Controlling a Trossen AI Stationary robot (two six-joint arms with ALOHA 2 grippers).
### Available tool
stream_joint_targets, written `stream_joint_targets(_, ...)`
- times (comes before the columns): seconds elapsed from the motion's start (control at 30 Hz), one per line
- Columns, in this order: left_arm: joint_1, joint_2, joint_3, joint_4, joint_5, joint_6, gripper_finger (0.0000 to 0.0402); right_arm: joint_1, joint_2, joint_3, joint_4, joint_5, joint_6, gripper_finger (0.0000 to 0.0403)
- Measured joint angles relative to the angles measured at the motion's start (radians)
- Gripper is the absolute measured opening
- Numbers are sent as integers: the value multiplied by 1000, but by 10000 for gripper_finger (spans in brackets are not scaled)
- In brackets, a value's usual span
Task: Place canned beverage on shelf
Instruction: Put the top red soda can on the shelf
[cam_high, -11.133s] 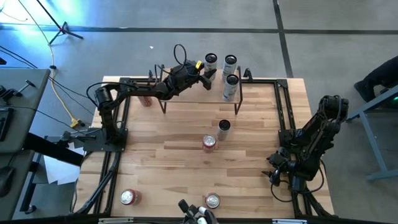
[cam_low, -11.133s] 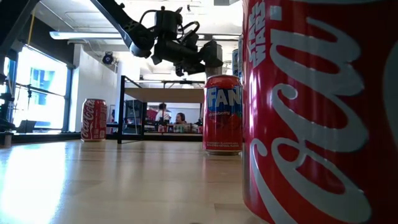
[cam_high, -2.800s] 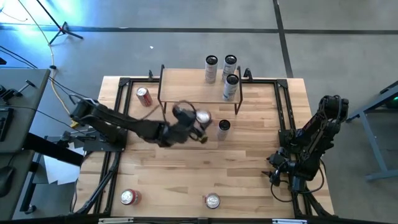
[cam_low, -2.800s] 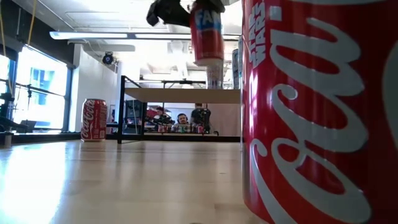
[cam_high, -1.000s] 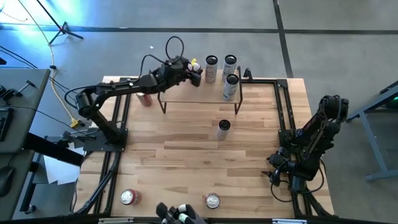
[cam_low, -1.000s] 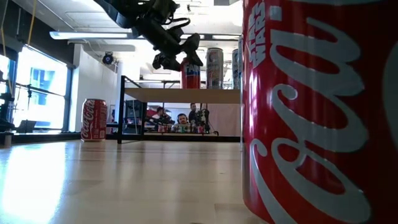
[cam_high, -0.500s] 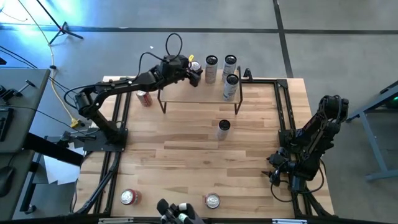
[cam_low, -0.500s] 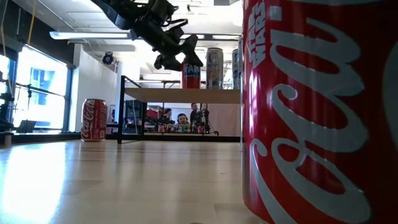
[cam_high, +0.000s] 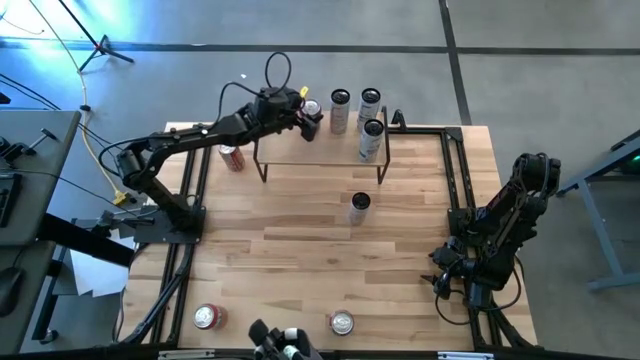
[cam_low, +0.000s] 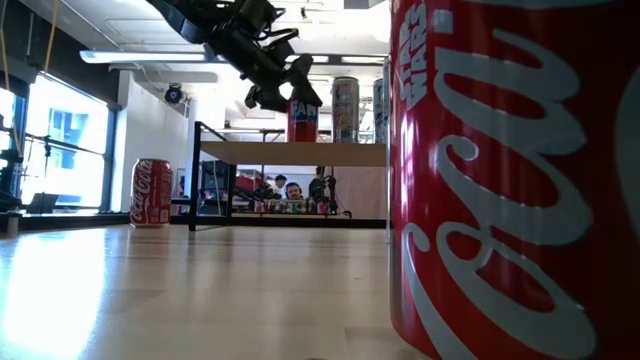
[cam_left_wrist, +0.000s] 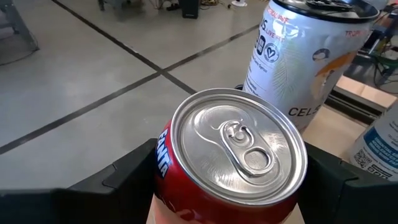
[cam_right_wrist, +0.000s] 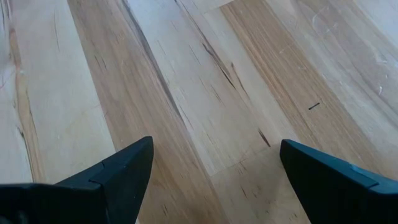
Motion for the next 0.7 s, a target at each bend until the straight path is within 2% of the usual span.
stream_joint_targets(0.17, 16, 0, -1, 3, 39, -8, 276, 0, 0, 0, 0, 0, 0, 339)
stream_joint_targets(0.7, 16, 0, -2, 42, 42, -45, 278, 0, 0, 0, 0, 0, 0, 339)
